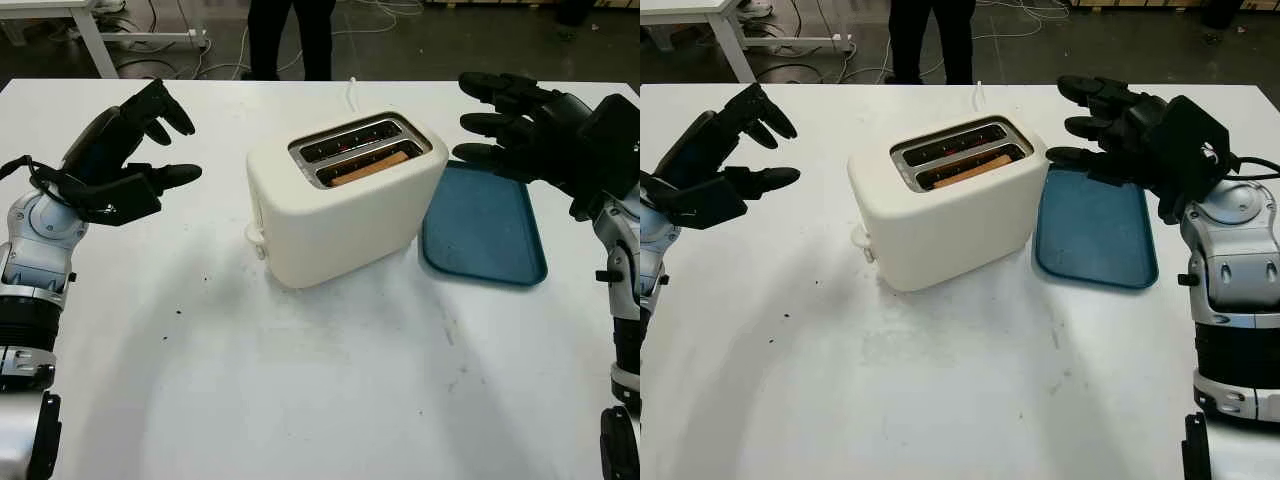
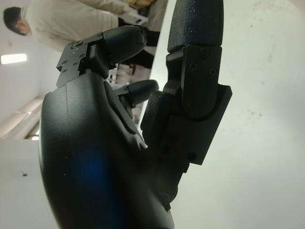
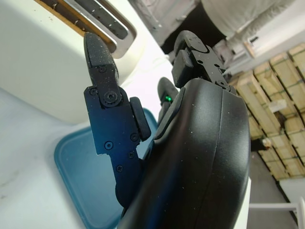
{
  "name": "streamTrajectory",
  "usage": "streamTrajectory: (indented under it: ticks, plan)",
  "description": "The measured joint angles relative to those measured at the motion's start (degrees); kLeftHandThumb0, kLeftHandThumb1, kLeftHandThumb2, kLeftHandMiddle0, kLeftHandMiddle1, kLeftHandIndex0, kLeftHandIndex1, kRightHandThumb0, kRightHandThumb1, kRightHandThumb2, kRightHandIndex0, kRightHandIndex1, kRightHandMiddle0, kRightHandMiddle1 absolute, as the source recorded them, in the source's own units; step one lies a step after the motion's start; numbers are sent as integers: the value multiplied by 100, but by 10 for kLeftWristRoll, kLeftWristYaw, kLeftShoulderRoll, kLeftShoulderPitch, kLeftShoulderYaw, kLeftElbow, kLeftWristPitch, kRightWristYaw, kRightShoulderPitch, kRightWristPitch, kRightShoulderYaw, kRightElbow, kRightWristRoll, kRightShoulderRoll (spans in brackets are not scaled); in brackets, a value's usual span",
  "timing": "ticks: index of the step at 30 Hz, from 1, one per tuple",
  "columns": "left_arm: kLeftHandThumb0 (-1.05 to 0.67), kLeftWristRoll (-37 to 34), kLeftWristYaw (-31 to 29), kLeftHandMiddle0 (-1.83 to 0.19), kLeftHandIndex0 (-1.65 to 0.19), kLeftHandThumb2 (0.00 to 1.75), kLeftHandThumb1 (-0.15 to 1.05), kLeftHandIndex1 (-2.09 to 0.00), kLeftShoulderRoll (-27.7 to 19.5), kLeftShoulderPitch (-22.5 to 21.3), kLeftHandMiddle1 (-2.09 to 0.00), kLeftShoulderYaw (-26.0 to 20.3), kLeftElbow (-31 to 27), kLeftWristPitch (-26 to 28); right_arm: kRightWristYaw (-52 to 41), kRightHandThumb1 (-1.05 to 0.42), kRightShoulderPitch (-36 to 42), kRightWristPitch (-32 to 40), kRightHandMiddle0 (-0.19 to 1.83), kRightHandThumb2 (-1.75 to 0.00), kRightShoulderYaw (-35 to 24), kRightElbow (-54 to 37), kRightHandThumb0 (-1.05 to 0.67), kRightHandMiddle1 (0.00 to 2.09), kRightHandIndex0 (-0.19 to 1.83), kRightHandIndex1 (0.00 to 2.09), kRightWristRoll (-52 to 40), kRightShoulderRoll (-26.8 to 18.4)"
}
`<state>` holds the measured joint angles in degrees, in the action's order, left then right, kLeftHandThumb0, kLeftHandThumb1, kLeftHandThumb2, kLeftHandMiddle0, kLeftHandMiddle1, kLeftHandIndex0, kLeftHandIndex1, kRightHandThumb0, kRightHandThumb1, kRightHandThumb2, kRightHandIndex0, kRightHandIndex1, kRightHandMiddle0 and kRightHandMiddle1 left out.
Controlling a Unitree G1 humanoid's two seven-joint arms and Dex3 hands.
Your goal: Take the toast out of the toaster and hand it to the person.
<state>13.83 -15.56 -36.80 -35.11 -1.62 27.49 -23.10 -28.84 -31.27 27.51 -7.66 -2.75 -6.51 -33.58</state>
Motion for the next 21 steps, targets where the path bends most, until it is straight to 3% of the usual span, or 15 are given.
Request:
streamTrajectory:
  ticks: [21]
  plan:
    - [-105,-1,-12,-3,0,38,92,-175,0,-7,-175,5,-8,15,0,-87,1,-8,26,0,5,1,-48,2,0,54,3,0]
